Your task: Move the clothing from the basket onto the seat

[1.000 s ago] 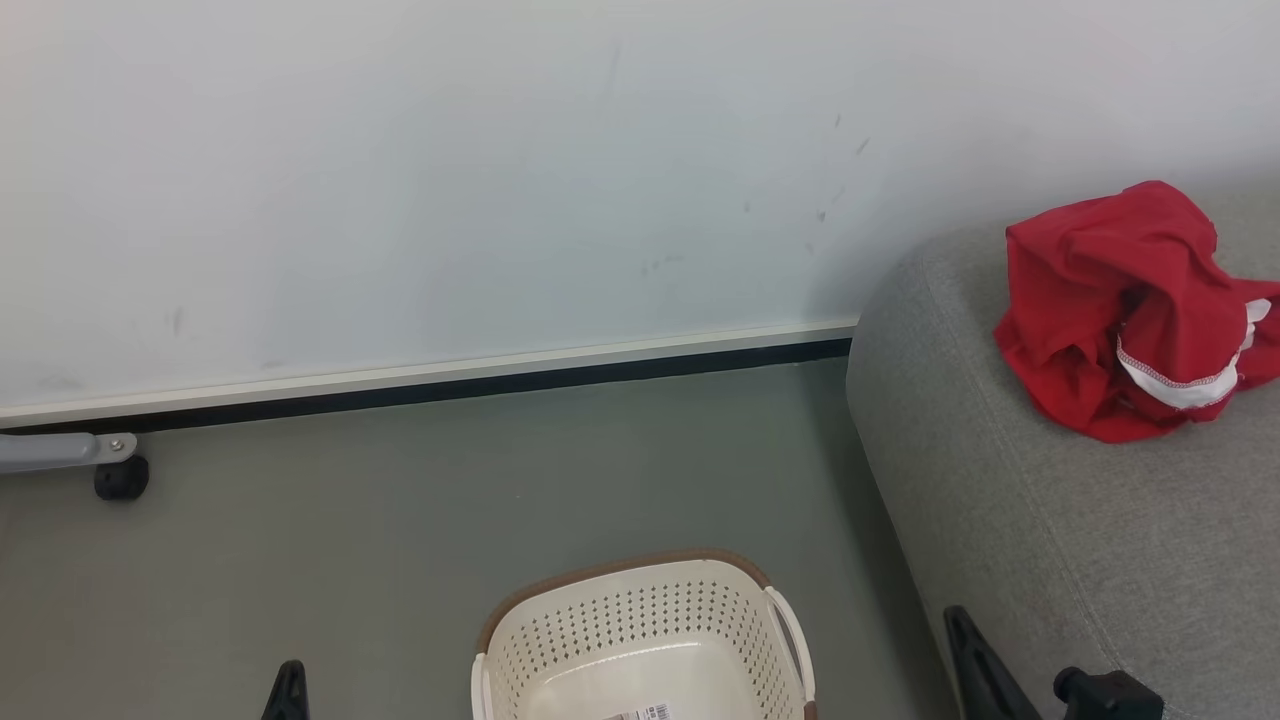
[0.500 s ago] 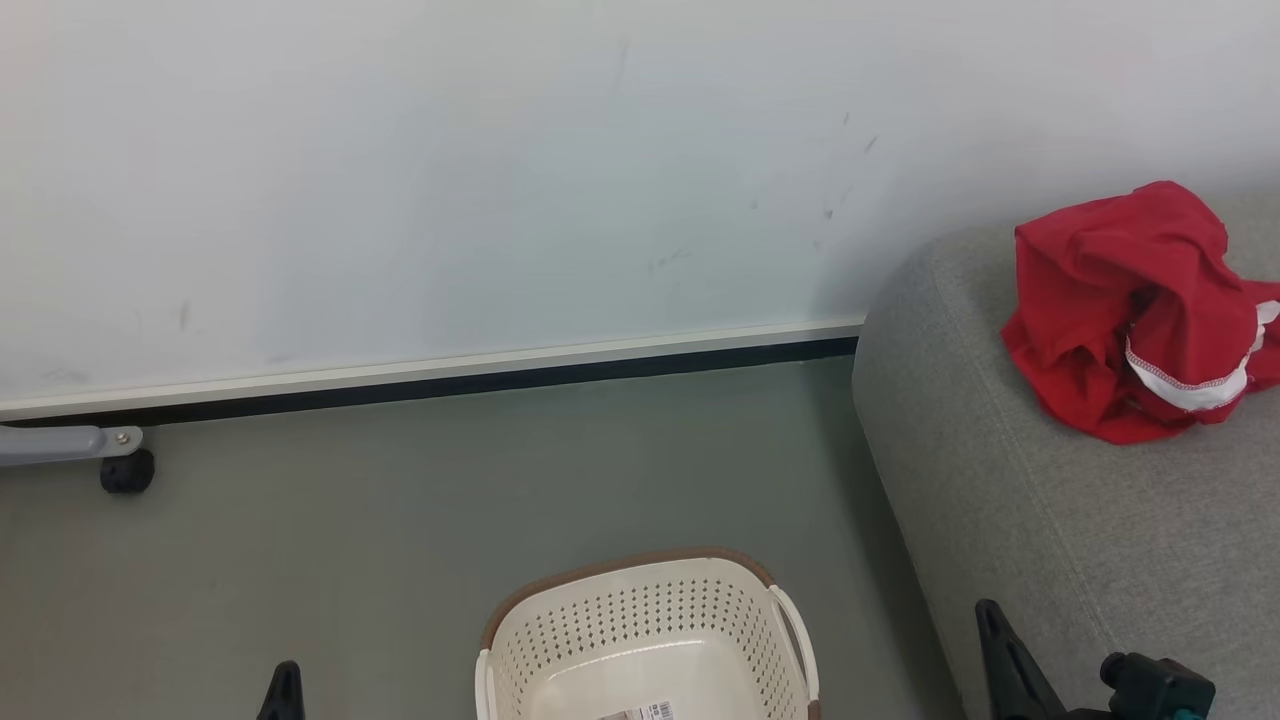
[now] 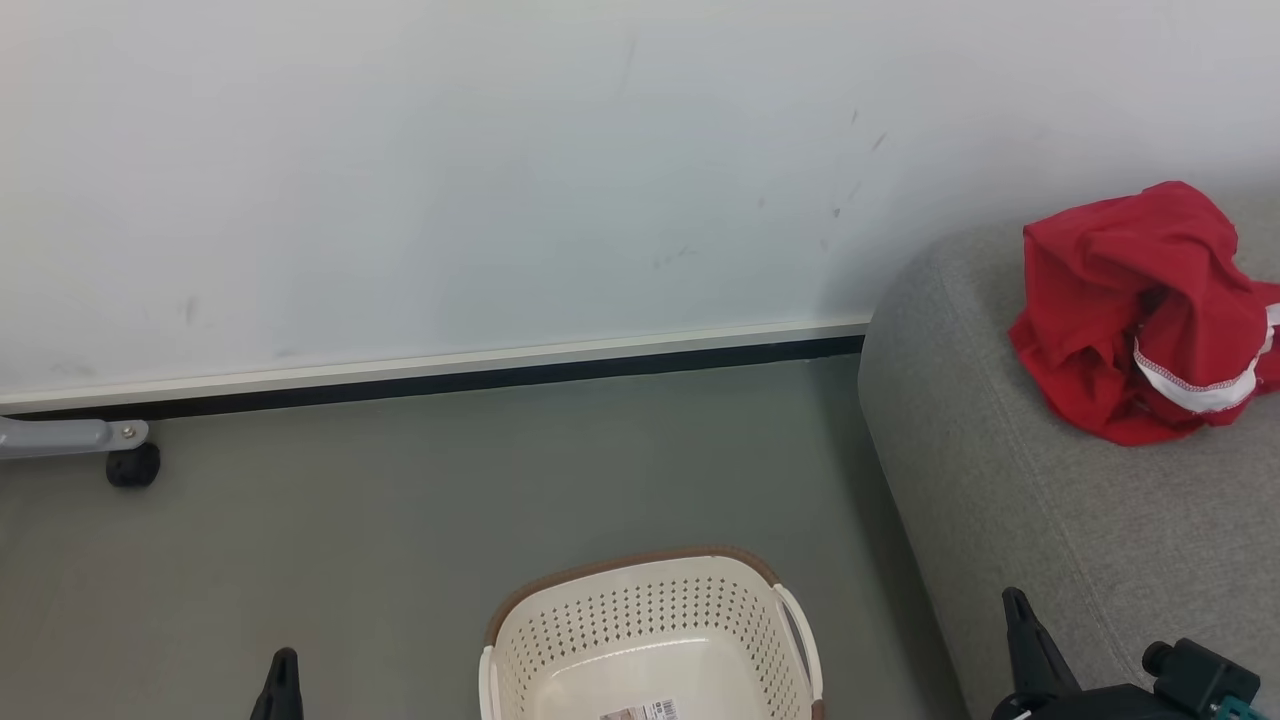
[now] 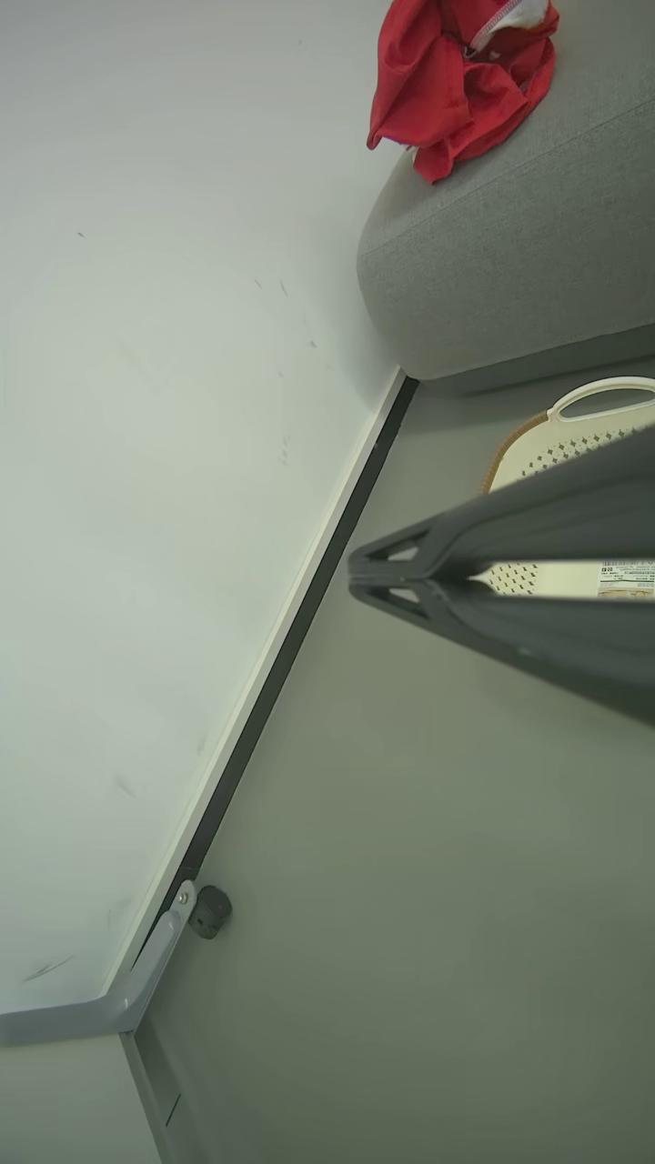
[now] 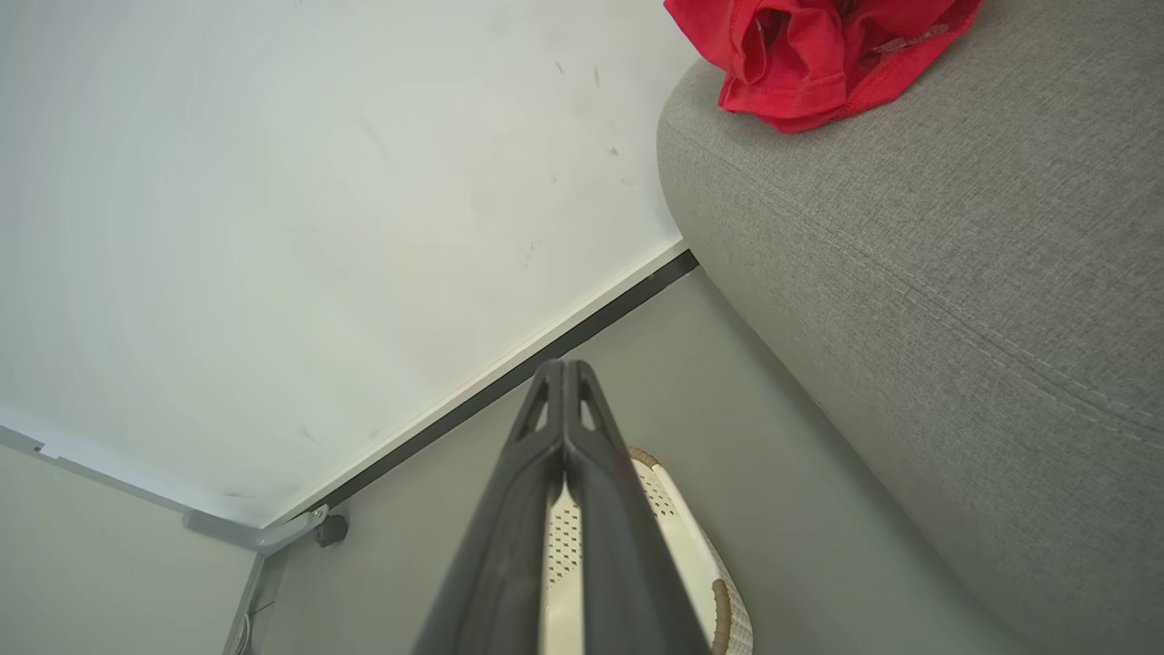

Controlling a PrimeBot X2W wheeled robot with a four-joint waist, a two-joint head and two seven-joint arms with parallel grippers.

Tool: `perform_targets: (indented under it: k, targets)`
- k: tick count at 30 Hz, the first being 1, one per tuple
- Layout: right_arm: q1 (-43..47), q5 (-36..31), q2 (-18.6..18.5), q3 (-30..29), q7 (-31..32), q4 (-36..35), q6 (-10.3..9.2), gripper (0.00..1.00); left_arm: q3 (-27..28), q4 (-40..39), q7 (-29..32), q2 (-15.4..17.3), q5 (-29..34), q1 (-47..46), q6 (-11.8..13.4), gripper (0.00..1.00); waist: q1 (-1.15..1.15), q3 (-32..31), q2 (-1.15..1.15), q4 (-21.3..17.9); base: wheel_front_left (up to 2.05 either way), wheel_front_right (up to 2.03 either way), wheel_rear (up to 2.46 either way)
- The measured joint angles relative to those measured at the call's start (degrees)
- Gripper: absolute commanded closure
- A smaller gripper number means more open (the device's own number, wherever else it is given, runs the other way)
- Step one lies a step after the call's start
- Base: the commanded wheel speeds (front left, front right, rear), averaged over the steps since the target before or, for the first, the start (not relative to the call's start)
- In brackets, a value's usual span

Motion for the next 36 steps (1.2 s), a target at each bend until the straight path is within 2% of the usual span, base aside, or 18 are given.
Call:
perform_targets:
  k: [36]
  targets:
    - [-2.49,23.2,3.33,-11.0,7.09,2.59,5.08,1.0,3.66,5.9,6.1,-2.14,-27.08,-7.03,-5.12,1.0,0.0,0.51,0.0,1.08,0.0,0.0,0.0]
